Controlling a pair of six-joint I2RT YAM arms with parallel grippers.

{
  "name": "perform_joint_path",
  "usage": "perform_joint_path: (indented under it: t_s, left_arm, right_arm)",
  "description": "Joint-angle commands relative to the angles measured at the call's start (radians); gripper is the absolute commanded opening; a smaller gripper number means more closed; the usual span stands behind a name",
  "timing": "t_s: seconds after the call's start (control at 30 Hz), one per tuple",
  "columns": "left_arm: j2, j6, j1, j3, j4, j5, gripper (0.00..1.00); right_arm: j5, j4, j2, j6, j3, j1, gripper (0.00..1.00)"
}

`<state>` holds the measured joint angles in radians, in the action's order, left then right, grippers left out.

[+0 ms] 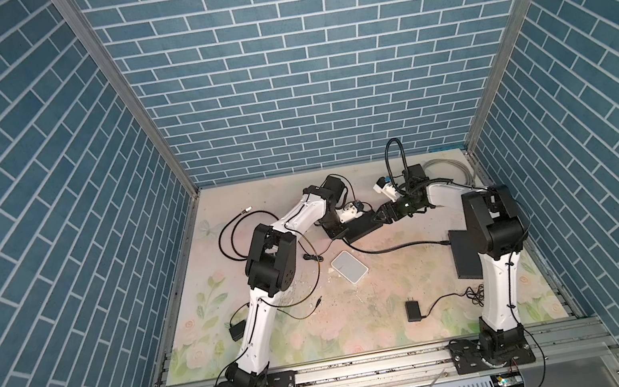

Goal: Insert the plug into the switch port
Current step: 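Move the right gripper over the grey ethernet cable's clear plug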

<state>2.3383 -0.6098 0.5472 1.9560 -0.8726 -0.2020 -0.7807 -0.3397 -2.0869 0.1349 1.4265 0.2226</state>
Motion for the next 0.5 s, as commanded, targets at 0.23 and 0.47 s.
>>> perform_joint_path:
  t_s: [0.23,0.47]
  left_arm:
    - [-0.172,0.164,-0.050,-0.085,0.205,-0.050,0.36]
    - [-0.204,0.322,-0.050,-0.108,0.319,-0.131,0.37]
  right_arm:
    - [0.285,-0.163,0.163,0.129,-0.004,-0.080,0.60]
    - [0.412,-0.454,0.080,0.402,0.147,-0.095,0.59]
